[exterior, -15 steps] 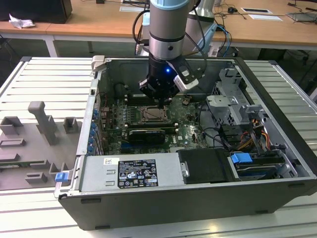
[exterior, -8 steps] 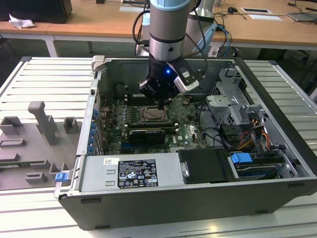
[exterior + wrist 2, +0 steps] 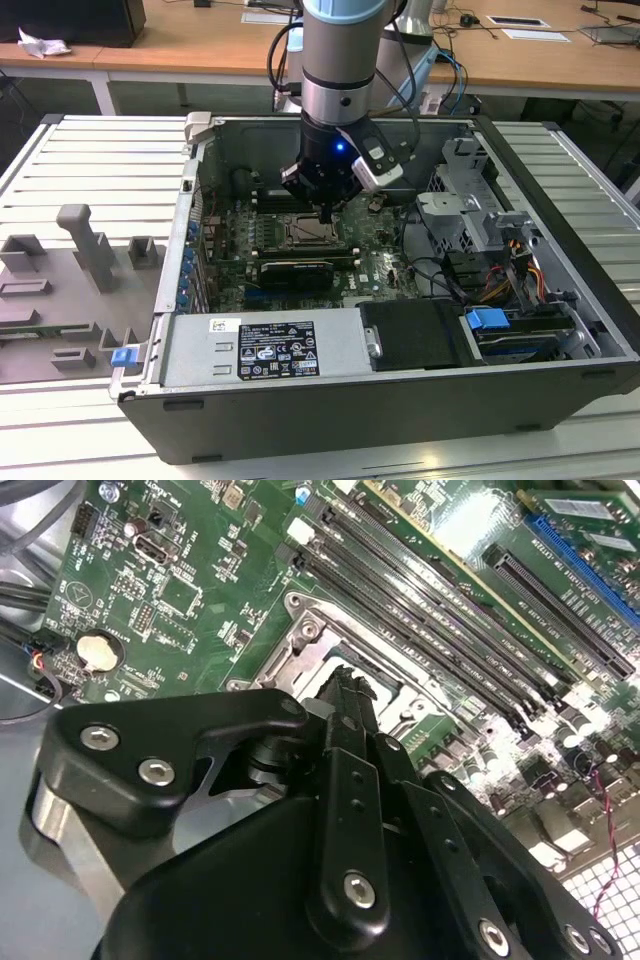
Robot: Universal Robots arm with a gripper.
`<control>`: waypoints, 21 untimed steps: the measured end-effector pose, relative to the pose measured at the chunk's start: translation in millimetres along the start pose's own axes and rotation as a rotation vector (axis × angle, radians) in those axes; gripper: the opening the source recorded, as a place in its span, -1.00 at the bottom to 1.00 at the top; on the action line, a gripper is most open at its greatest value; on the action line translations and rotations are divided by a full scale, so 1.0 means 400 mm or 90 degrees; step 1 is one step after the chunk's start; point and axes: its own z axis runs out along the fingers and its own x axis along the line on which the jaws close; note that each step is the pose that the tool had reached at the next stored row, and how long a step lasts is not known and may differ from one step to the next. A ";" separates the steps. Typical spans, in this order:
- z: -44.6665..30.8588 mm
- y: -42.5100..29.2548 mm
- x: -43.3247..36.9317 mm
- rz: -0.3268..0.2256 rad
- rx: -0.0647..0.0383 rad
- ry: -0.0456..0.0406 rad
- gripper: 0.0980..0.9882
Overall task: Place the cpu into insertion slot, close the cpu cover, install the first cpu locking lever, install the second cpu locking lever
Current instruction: 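Install the second cpu locking lever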
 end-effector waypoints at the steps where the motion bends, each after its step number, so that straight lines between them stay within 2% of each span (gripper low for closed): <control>1: 0.000 -0.001 0.000 0.000 0.000 0.0000 -0.98; 8: -0.001 -0.021 0.003 0.000 0.003 0.0003 -0.98; 21: 0.000 -0.051 0.006 0.000 0.003 0.0003 -0.98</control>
